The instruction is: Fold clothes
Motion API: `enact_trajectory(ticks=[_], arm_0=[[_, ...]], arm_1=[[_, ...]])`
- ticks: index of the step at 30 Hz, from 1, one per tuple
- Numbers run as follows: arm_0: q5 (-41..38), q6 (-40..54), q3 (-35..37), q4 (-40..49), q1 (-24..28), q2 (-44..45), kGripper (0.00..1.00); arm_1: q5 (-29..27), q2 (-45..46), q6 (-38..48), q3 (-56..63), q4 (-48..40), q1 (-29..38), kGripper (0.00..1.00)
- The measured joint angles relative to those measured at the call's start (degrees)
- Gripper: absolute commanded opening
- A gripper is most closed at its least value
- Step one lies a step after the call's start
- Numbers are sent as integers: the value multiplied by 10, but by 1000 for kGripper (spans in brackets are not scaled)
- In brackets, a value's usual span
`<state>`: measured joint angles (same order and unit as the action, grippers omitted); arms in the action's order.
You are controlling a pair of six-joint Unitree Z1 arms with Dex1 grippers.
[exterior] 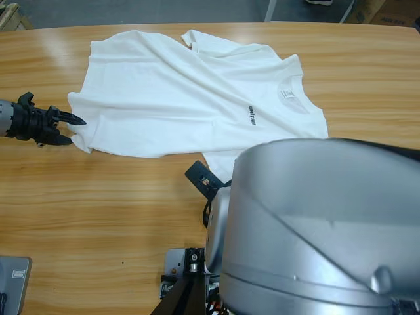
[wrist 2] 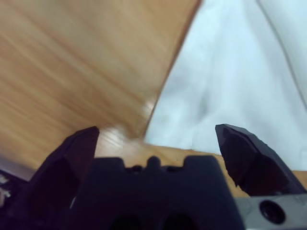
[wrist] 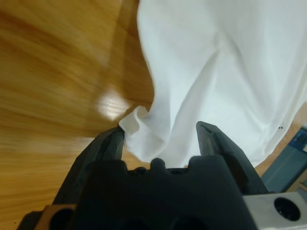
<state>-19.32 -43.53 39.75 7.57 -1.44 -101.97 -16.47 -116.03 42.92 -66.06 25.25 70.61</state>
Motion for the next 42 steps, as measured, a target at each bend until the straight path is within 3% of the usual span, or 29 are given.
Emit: enact_trajectory(ticks=[24,31,39,42], arm_0=[[5,-1,16,-13,-2,-16,623],[13,-15,-19,-10,-30,14,784],[36,-28,-45,3,-37,50,775],[38,-31,-45,3,-39,50,673]], arm_1=[[-2,-1,-4,18,-37,0,968],[-2,1,-4,22,-39,0,968],[-2,1,-4,22,-39,0,962],[-2,1,-4,22,-39,0,959]])
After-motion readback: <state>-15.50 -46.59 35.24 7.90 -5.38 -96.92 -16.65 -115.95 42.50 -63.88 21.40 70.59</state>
